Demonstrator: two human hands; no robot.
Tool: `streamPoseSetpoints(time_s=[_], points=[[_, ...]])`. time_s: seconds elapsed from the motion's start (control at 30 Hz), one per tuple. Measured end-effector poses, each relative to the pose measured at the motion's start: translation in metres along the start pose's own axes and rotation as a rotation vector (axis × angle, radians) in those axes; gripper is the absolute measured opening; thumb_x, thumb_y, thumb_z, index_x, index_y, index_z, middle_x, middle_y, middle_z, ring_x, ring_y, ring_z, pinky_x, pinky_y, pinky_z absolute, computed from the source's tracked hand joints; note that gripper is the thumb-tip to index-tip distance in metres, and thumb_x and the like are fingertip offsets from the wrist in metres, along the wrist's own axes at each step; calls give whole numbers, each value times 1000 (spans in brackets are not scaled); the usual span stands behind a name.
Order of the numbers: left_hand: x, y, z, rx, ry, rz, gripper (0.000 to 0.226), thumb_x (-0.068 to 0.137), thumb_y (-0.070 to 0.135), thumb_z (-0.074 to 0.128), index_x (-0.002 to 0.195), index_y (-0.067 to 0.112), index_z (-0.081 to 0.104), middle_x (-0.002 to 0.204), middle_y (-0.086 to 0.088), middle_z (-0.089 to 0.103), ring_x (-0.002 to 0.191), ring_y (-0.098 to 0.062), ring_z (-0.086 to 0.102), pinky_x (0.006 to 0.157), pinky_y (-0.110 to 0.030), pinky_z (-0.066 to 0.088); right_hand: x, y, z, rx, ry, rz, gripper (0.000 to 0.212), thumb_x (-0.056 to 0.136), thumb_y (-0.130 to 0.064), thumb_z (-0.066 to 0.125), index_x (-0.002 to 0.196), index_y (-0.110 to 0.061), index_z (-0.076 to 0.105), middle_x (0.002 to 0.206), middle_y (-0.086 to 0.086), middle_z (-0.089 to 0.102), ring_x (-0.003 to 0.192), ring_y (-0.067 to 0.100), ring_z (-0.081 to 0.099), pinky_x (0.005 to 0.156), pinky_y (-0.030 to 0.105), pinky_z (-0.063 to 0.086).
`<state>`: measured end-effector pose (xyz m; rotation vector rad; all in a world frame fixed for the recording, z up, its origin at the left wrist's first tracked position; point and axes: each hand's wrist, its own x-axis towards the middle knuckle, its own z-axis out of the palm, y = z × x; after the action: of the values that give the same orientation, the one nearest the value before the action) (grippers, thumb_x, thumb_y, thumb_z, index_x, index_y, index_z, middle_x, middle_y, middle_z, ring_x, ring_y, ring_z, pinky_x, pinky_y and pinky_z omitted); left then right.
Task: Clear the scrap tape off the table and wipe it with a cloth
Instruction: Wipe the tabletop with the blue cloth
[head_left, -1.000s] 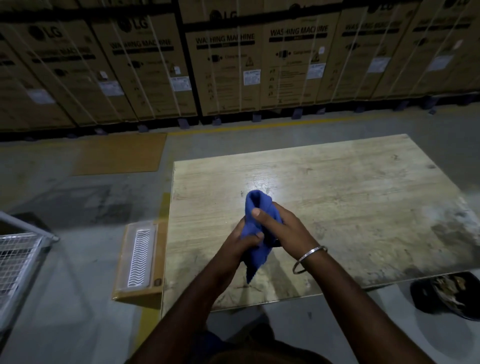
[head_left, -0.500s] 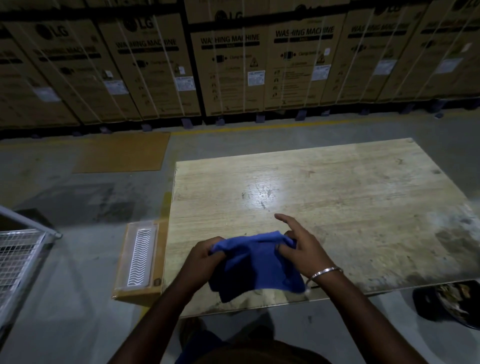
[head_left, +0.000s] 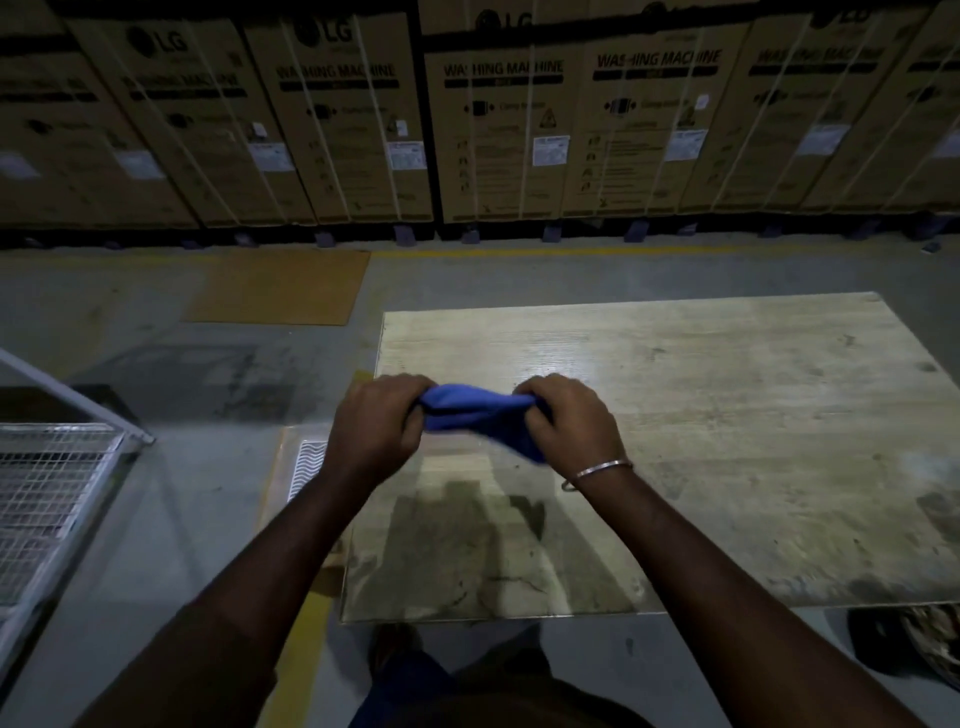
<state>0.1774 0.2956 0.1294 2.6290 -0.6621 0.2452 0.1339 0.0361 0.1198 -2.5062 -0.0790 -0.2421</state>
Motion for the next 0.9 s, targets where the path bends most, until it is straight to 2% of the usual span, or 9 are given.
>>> streamPoseSetpoints(time_s=[0.07, 0.13, 0.3, 0.37, 0.53, 0.67, 0.77, 0.83, 0.9], points=[[-1, -3, -3, 39, 132, 2, 30, 84, 14, 59, 110, 18, 71, 101, 1, 75, 93, -25, 66, 82, -42, 50, 3, -7, 9, 36, 130, -85, 25, 85, -18, 55, 105, -22, 70, 96, -2, 68, 91, 26, 59, 76, 40, 48], [-14, -13, 4, 87, 162, -12, 32, 81, 12, 60, 109, 16, 73, 101, 0, 76, 96, -26, 66, 84, -42, 50, -1, -6, 26, 58, 123, -137, 28, 84, -19, 53, 106, -21, 71, 99, -2, 69, 94, 26, 61, 78, 40, 48], [-75, -59, 50, -30, -257, -109, 51, 78, 35, 53, 121, 21, 76, 118, -2, 79, 108, -28, 75, 94, -41, 58, -29, 14, 78, -267, -524, 39, 40, 89, -34, 53, 125, -31, 69, 123, 4, 65, 120, 33, 60, 93, 41, 50], [-102, -81, 68, -118, -278, -327, 55, 82, 34, 55, 133, 19, 71, 131, -3, 74, 119, -27, 70, 103, -42, 55, -36, 15, 94, -240, -580, 74, 42, 90, -36, 52, 127, -28, 69, 124, 7, 65, 120, 33, 61, 93, 41, 51], [-124, -92, 100, -434, -42, -1021, 40, 99, 14, 65, 138, 8, 63, 132, -14, 68, 121, -33, 63, 100, -41, 51, -27, 1, 129, -97, -354, -129, 43, 83, -32, 42, 105, -13, 74, 103, 8, 71, 95, 35, 68, 78, 44, 56], [-118, -104, 131, -728, -75, -1452, 49, 107, 41, 45, 141, 8, 60, 142, -17, 63, 130, -37, 59, 106, -41, 49, -14, -5, 174, -122, -416, -226, 46, 92, -29, 50, 127, -7, 70, 132, 15, 68, 118, 38, 66, 97, 48, 56], [-109, -105, 151, -742, -54, -1523, 63, 110, 49, 29, 149, 5, 52, 153, -20, 53, 141, -38, 51, 116, -45, 43, -11, 2, 204, -253, -635, -140, 77, 95, -57, 25, 160, -18, 37, 170, 7, 28, 158, 31, 24, 123, 57, 25], [-101, -106, 158, -642, 100, -1625, 64, 114, 46, 25, 146, 1, 55, 149, -25, 55, 139, -42, 51, 115, -47, 39, -9, 13, 223, -313, -705, -114, 79, 97, -65, 13, 167, -28, 10, 175, -5, -2, 162, 23, -6, 127, 57, 4], [-95, -107, 163, -507, 209, -1748, 67, 114, 47, 21, 141, 0, 59, 145, -28, 57, 136, -45, 53, 116, -53, 35, -3, 22, 233, -351, -651, -143, 74, 102, -64, 16, 166, -31, -1, 174, -9, -12, 161, 19, -14, 128, 55, -4]])
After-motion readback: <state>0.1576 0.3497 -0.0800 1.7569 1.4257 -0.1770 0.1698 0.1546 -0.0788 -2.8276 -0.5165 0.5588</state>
